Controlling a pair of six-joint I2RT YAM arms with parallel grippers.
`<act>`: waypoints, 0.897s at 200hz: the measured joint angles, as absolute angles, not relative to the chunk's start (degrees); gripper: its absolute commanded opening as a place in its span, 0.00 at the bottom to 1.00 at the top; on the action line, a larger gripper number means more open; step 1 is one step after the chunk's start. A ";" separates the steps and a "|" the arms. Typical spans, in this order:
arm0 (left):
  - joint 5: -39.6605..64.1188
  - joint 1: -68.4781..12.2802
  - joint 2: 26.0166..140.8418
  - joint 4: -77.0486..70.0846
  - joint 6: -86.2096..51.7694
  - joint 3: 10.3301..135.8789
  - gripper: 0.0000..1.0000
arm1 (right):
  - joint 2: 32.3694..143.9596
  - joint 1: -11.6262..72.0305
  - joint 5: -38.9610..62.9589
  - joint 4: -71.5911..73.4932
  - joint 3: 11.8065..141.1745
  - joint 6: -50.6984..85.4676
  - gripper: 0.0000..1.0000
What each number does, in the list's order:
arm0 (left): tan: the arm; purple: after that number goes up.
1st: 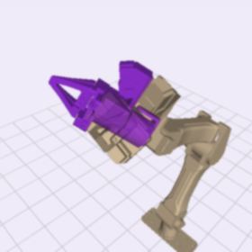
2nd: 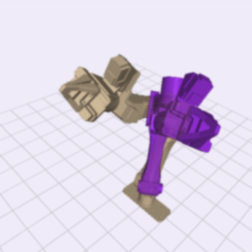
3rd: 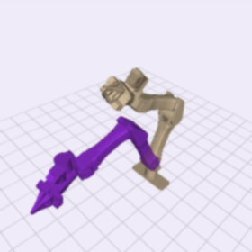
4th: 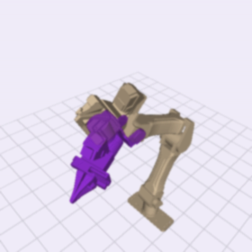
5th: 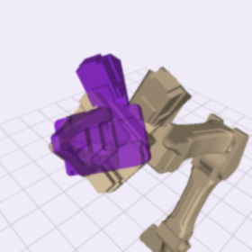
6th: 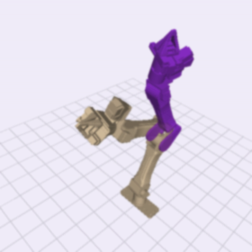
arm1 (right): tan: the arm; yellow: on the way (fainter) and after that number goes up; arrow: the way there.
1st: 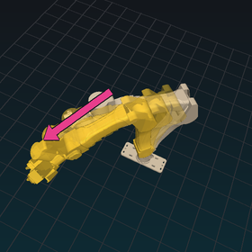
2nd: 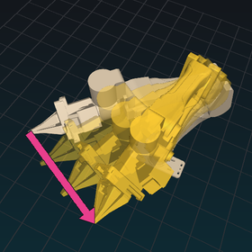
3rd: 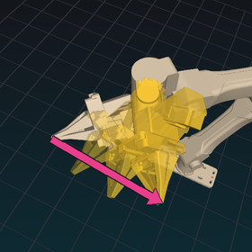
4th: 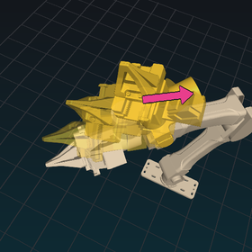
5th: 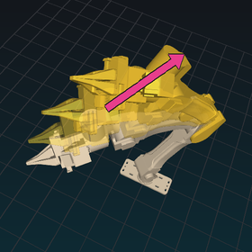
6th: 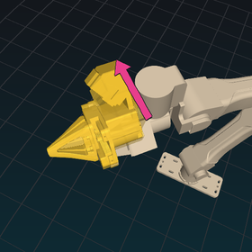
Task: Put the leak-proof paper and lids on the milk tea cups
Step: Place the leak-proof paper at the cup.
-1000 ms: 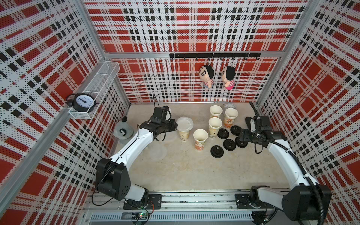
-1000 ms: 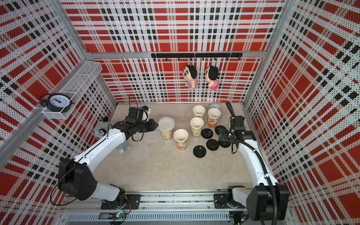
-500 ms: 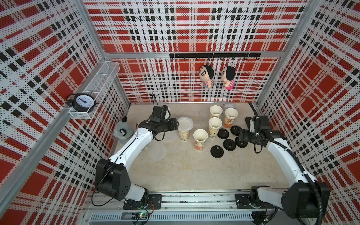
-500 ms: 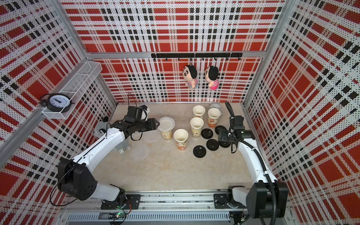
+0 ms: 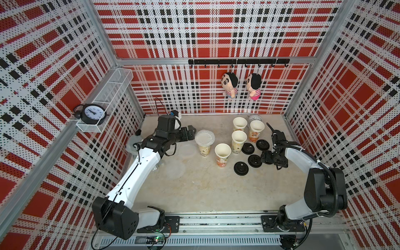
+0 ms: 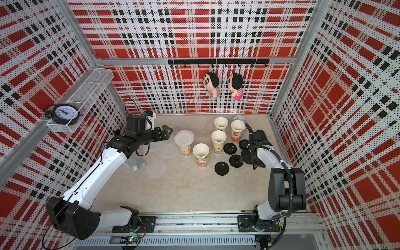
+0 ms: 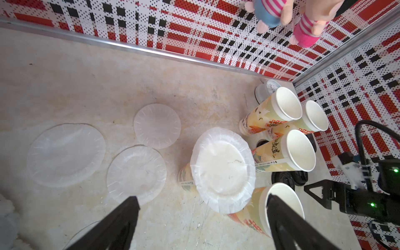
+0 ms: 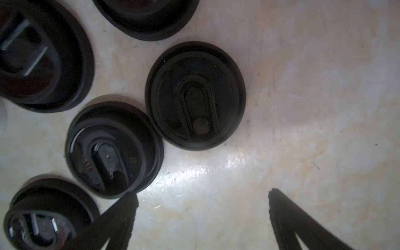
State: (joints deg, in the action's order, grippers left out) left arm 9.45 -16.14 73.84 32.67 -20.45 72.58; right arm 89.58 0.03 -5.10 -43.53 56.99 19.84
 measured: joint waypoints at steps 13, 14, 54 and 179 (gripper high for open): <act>9.45 -15.79 73.17 32.67 -20.18 72.55 0.98 | 91.74 -0.45 -5.28 -42.52 57.47 19.84 0.96; 9.45 -15.75 73.08 32.67 -20.16 72.53 0.98 | 91.94 -0.49 -5.30 -42.41 57.52 19.86 0.96; 9.30 -15.11 71.81 32.69 -19.81 71.66 0.98 | 95.18 -1.67 -5.41 -39.53 59.37 19.86 0.94; 8.32 -15.03 70.65 33.08 -19.64 71.29 0.98 | 101.25 -2.81 -3.92 -35.24 63.02 19.81 0.88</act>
State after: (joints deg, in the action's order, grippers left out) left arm 8.32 -15.03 70.65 33.08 -19.64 71.29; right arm 101.25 -2.81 -3.92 -35.24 63.02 19.81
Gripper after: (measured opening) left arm 0.983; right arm 0.876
